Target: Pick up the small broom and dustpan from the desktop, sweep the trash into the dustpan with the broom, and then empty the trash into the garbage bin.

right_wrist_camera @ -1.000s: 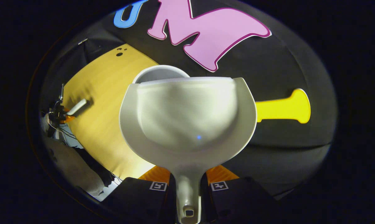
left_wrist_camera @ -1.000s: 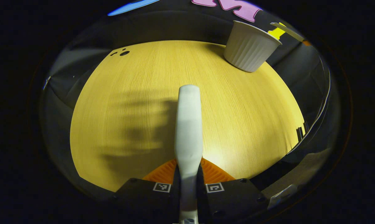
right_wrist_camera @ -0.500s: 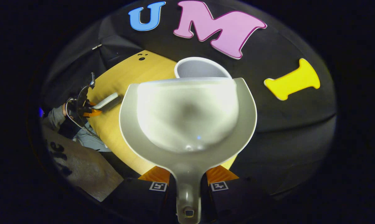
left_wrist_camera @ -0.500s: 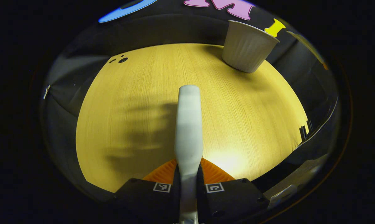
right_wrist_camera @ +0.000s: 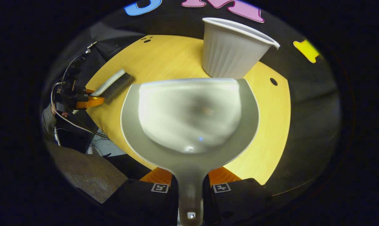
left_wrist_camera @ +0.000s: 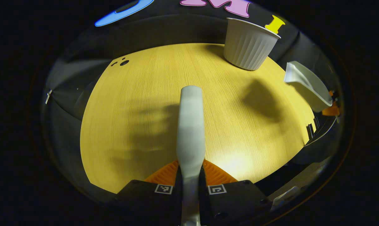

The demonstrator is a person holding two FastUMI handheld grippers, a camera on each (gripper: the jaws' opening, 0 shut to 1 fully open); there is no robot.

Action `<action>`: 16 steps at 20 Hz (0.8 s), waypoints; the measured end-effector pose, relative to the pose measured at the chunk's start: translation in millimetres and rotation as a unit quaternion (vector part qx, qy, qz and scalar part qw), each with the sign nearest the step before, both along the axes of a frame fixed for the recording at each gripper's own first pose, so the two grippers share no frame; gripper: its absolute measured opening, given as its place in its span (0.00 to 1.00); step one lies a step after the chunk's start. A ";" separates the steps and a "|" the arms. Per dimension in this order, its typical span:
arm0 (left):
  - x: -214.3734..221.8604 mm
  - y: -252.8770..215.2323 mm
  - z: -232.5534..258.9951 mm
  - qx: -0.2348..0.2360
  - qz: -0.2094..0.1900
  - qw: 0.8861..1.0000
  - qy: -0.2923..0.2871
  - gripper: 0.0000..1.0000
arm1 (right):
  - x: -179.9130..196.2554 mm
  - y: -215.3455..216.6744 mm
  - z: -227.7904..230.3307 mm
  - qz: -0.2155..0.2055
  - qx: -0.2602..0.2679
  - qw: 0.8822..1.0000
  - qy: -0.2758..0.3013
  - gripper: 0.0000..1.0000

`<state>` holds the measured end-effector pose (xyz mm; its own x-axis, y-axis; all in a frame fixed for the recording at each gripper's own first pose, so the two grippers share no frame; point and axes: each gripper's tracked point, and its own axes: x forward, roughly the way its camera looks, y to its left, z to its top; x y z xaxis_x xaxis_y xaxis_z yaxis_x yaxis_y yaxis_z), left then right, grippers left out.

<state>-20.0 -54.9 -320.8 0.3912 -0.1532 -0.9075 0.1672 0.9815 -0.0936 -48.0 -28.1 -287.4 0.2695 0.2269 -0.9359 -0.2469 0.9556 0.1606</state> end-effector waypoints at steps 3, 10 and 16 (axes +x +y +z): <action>0.9 -2.9 -4.6 0.006 0.001 1.000 0.007 0.25 | 1.5 19.5 -32.1 -0.021 -0.003 1.000 0.007 0.39; 11.8 -7.4 -16.8 0.025 0.006 1.000 0.011 0.24 | 7.1 44.5 -84.1 -0.070 -0.011 0.997 0.026 0.36; 17.9 -4.5 -26.2 0.047 0.000 0.999 0.016 0.27 | 7.4 54.2 -102.4 -0.089 0.009 0.995 0.035 0.36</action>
